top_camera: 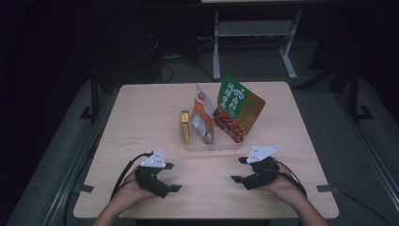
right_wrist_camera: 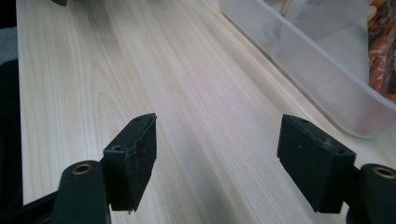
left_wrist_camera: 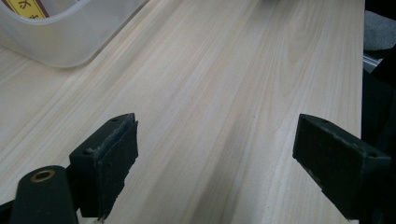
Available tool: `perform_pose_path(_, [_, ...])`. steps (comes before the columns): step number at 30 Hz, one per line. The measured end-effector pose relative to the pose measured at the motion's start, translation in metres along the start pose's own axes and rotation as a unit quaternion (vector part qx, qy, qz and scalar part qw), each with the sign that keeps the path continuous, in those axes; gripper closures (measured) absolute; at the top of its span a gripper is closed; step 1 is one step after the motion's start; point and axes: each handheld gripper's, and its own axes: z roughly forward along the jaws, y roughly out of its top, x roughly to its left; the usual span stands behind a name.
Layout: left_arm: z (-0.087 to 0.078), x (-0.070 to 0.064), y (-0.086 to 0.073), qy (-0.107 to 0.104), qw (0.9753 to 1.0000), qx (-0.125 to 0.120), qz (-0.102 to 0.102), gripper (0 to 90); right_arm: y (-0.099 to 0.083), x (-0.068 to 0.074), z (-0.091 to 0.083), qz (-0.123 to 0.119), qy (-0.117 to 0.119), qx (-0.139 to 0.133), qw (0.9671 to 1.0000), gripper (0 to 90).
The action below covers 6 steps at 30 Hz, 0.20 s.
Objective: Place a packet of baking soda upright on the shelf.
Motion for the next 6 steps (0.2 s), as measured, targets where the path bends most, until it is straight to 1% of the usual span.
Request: perform_pose_path(6, [0.0034,-0.0005,0.0004,-0.004,1.0000,0.005,0.004,13.6,0.0001,0.0018,-0.0011,-0.004,-0.001,-0.006,1.0000,26.9])
